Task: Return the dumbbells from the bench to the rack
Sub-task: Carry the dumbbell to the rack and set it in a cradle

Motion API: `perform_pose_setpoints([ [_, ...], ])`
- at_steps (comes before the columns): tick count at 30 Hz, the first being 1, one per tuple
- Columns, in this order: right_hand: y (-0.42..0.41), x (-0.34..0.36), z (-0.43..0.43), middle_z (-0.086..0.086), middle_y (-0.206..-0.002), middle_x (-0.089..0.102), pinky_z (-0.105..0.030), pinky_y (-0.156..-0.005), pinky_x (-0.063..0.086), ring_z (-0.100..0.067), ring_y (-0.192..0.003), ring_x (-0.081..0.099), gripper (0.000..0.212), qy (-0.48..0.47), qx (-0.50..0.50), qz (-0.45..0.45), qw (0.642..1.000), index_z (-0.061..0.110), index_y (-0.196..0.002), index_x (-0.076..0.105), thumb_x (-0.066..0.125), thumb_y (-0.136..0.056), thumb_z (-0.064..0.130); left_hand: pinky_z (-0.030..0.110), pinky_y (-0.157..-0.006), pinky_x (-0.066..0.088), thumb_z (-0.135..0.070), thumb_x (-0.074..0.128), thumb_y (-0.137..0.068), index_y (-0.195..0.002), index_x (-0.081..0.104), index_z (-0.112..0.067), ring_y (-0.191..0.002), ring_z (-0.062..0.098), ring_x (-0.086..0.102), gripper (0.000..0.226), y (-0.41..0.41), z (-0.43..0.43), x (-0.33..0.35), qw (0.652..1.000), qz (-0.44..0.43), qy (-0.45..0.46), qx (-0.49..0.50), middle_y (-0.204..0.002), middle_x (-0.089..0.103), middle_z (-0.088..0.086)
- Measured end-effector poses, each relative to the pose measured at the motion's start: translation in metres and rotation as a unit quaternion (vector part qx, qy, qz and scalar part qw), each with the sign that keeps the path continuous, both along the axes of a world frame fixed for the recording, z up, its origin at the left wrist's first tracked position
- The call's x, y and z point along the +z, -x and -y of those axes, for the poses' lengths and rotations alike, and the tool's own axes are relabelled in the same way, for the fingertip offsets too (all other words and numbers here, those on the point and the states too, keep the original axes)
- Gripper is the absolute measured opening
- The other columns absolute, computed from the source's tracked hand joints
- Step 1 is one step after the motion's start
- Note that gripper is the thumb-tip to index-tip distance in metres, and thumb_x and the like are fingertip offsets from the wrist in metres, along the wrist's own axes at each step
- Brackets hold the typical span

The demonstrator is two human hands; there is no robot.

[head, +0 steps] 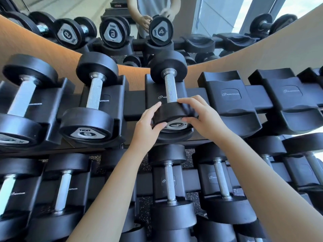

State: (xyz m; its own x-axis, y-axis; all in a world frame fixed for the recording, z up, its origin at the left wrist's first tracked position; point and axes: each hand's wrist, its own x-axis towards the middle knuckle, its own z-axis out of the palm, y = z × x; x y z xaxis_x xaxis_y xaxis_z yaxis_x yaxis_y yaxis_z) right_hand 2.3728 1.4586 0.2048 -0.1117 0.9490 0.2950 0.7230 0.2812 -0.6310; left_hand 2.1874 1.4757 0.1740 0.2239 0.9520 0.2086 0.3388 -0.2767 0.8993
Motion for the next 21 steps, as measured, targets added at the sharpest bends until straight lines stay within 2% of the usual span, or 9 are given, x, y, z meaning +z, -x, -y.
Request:
perform_pose_setpoints([
  [2,-0.001,-0.002,-0.001,0.023,-0.097,0.042,-0.001,-0.076,0.030,-0.008,-0.087,0.045,0.051,0.010,0.005,-0.023,1.000,0.023,-0.125,0.053,0.066,-0.079,0.006,0.000,-0.087,0.030,-0.002,0.063,-0.083,-0.132,0.045,-0.025,-0.107,0.008,0.049,0.058,0.000,-0.002,-0.003,1.000,0.007,0.002,0.003,-0.123,0.053,-0.006],
  [5,-0.001,-0.004,-0.001,0.023,-0.100,0.044,-0.007,-0.079,0.034,-0.012,-0.093,0.049,0.050,0.013,0.007,-0.054,0.998,0.024,-0.123,0.054,0.066,-0.079,0.004,0.004,-0.087,0.034,0.002,0.064,-0.080,-0.129,0.049,-0.024,-0.101,0.011,0.052,0.057,0.000,-0.003,-0.001,1.000,0.013,-0.012,0.004,-0.112,0.055,-0.006],
  [9,0.000,-0.013,0.002,0.020,-0.104,0.046,-0.007,-0.081,0.033,0.009,-0.095,0.046,0.052,0.025,0.001,-0.133,0.991,0.036,-0.114,0.052,0.064,-0.078,0.001,0.008,-0.089,0.036,0.005,0.066,-0.078,-0.128,0.051,-0.015,-0.099,0.011,0.053,0.056,0.002,-0.007,0.013,0.997,-0.050,-0.058,-0.012,-0.107,0.055,-0.005],
  [11,0.007,-0.022,0.004,0.015,-0.112,0.051,-0.019,-0.095,0.038,0.005,-0.104,0.049,0.054,0.048,-0.005,-0.213,0.976,0.045,-0.110,0.050,0.064,-0.078,0.004,0.015,-0.090,0.035,0.003,0.066,-0.078,-0.129,0.051,-0.015,-0.103,0.015,0.053,0.056,0.006,-0.011,0.023,0.991,-0.102,-0.087,-0.023,-0.106,0.055,-0.003],
  [13,0.014,-0.031,0.006,0.000,-0.122,0.053,-0.038,-0.104,0.039,-0.014,-0.115,0.051,0.051,0.061,0.002,-0.314,0.947,0.041,-0.114,0.052,0.061,-0.077,0.007,0.018,-0.087,0.033,-0.001,0.066,-0.079,-0.130,0.050,-0.016,-0.103,0.020,0.051,0.056,0.008,-0.013,0.032,0.982,-0.159,-0.102,-0.029,-0.107,0.056,0.002],
  [14,0.015,-0.034,0.007,-0.003,-0.123,0.053,-0.040,-0.103,0.040,-0.017,-0.115,0.051,0.050,0.070,0.009,-0.362,0.930,0.035,-0.116,0.052,0.059,-0.077,0.005,0.022,-0.087,0.034,-0.003,0.066,-0.080,-0.131,0.049,-0.017,-0.103,0.022,0.049,0.055,0.006,-0.013,0.035,0.977,-0.183,-0.107,-0.030,-0.109,0.056,0.004],
  [17,0.008,-0.041,0.010,0.003,-0.117,0.055,-0.030,-0.091,0.049,-0.010,-0.105,0.056,0.046,0.111,0.018,-0.466,0.878,0.023,-0.118,0.048,0.055,-0.080,-0.001,0.035,-0.088,0.039,-0.006,0.066,-0.080,-0.130,0.051,-0.016,-0.102,0.028,0.049,0.052,-0.006,-0.007,0.041,0.967,-0.214,-0.137,-0.024,-0.108,0.057,0.010],
  [19,0.001,-0.043,0.011,0.006,-0.116,0.055,-0.024,-0.083,0.052,-0.003,-0.097,0.060,0.045,0.133,0.012,-0.473,0.871,0.023,-0.118,0.047,0.052,-0.086,-0.007,0.037,-0.088,0.041,-0.008,0.068,-0.079,-0.128,0.053,-0.014,-0.101,0.029,0.050,0.051,-0.015,-0.006,0.040,0.965,-0.213,-0.154,-0.016,-0.108,0.058,0.010],
  [21,-0.004,-0.040,0.010,0.003,-0.116,0.055,-0.021,-0.079,0.051,0.000,-0.093,0.062,0.044,0.134,0.001,-0.446,0.885,0.021,-0.117,0.048,0.050,-0.087,-0.011,0.034,-0.089,0.040,-0.008,0.070,-0.077,-0.126,0.055,-0.015,-0.103,0.028,0.052,0.052,-0.017,-0.006,0.037,0.968,-0.196,-0.156,-0.002,-0.111,0.060,0.008],
])
